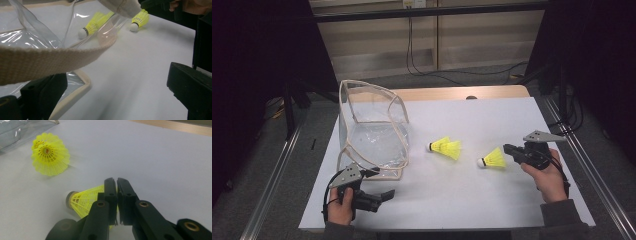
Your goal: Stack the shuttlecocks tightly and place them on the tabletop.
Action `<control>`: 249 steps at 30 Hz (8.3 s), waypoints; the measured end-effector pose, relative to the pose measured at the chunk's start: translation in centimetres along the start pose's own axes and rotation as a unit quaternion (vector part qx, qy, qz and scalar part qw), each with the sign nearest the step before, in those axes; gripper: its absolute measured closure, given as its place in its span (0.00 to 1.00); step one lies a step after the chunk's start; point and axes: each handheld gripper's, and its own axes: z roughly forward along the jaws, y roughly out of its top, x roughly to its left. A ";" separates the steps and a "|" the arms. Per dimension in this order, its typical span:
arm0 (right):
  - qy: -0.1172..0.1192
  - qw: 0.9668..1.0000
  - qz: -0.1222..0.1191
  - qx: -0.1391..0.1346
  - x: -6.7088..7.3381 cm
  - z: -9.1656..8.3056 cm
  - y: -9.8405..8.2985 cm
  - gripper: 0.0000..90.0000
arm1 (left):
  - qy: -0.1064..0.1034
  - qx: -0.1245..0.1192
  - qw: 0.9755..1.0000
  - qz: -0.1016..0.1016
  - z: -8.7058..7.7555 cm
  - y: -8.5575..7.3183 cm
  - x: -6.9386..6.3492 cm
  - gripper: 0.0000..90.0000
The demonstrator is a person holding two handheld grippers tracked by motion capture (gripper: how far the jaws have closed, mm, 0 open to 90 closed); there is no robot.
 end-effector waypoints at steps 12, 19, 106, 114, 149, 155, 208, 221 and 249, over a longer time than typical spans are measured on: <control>0.021 1.000 0.007 -0.004 1.1 -0.1 0.7 0.65 | 0.001 -0.002 1.000 0.001 0.0 0.0 0.0 0.03; 0.035 0.999 0.004 0.000 1.2 0.4 0.5 0.46 | 0.001 -0.002 1.000 0.001 0.0 0.0 0.0 0.03; 0.124 0.992 -0.027 0.009 3.4 3.4 -0.4 0.97 | 0.005 -0.003 1.000 0.006 -0.1 0.1 -0.1 0.03; 0.126 0.992 -0.027 0.003 3.7 3.7 -0.3 0.97 | 0.005 -0.002 1.000 0.007 -0.1 0.1 -0.1 0.03; 0.131 0.991 -0.016 -0.009 5.0 5.1 0.1 0.97 | 0.005 -0.002 1.000 0.006 -0.2 0.0 -0.1 0.03; 0.131 0.991 -0.015 -0.011 5.2 5.2 0.2 0.97 | 0.005 -0.003 1.000 0.006 -0.2 0.0 -0.1 0.03; 0.132 0.991 -0.016 -0.018 7.0 6.8 0.6 0.98 | 0.009 0.000 1.000 0.006 -0.4 -0.2 -0.1 0.03; 0.129 0.991 -0.011 -0.026 7.1 7.0 0.8 0.98 | 0.010 -0.001 1.000 0.006 -0.6 -0.3 -0.1 0.03; 0.130 0.991 -0.008 -0.024 7.3 7.5 0.8 0.98 | 0.011 -0.002 1.000 0.004 -0.7 -0.3 -0.2 0.03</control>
